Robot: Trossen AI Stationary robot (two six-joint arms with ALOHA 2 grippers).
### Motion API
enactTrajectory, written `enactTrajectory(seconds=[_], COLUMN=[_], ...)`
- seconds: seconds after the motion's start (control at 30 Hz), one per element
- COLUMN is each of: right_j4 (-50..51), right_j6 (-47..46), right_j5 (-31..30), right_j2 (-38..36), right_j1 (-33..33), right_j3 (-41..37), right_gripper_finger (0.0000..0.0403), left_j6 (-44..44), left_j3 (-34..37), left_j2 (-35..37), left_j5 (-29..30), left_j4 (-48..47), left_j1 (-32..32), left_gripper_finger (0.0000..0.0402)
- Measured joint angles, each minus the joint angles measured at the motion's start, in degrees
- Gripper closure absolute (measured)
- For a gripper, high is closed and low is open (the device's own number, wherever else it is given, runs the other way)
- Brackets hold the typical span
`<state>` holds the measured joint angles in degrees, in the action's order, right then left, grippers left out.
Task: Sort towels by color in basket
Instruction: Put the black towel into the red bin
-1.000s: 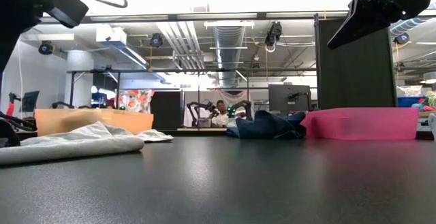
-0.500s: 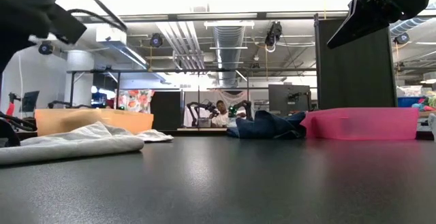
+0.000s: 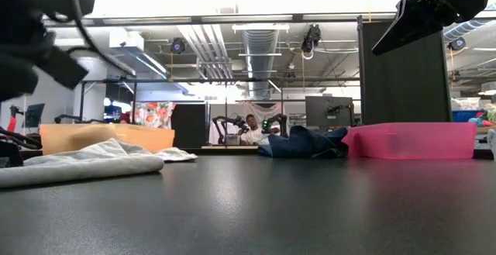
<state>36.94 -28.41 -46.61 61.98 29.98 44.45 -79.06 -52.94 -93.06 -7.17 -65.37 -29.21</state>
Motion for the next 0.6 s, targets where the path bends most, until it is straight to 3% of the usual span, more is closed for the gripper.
enactTrajectory(seconds=[0.17, 0.37, 0.6], right_j4=[0.01, 0.01, 0.01], right_j6=[0.10, 0.10, -0.06], right_j5=[0.00, 0.00, 0.01], right_j2=[0.00, 0.00, 0.00], right_j1=[0.00, 0.00, 0.00], right_j3=[0.00, 0.00, 0.00], right_gripper_finger=[0.0367, 0.0367, 0.0367], left_j6=[3.06, 7.63, 14.16], left_j3=[1.31, -1.24, -11.12], left_j2=[0.04, 0.09, 1.82], left_j5=[2.20, 3.29, 12.34], left_j4=[-0.35, -3.60, -8.63], left_j1=[-0.13, -0.17, -1.58], left_gripper_finger=[0.0252, 0.0386, 0.0401])
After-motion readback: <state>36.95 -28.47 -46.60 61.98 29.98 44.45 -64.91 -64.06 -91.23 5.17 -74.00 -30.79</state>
